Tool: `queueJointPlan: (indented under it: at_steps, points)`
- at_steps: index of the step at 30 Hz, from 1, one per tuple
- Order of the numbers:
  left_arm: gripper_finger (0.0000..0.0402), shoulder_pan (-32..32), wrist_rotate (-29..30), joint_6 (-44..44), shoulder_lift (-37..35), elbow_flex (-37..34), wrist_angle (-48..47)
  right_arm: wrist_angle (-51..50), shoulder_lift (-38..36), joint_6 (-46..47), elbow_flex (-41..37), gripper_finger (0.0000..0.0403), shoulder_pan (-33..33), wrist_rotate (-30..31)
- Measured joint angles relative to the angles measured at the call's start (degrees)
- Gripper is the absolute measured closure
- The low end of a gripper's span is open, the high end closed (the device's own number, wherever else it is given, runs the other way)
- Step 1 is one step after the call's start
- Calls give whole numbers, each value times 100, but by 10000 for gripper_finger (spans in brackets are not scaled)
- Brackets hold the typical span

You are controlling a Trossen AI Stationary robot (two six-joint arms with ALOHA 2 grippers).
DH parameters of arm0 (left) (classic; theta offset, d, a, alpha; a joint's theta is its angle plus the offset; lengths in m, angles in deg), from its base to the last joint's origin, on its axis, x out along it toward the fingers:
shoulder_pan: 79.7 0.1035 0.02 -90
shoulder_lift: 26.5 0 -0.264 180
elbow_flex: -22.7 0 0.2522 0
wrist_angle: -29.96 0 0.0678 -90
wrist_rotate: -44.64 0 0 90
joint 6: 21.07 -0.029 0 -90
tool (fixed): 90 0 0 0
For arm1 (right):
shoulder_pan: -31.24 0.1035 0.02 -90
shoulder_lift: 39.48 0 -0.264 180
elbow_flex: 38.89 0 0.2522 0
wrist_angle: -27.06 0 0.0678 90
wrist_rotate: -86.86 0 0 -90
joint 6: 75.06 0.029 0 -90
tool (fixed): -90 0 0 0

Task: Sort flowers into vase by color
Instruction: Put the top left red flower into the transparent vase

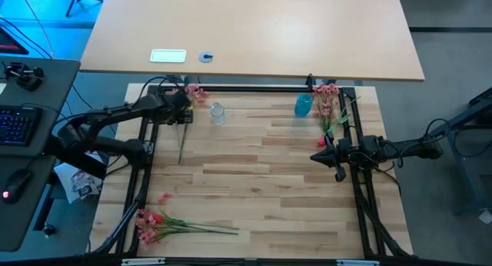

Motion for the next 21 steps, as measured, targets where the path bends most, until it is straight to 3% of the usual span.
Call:
queueJointPlan:
  at_steps: [21]
  points:
    - [234, 282, -33, 83, 1458, 7, 520, 1, 0, -2, 0, 402, 0, 0]
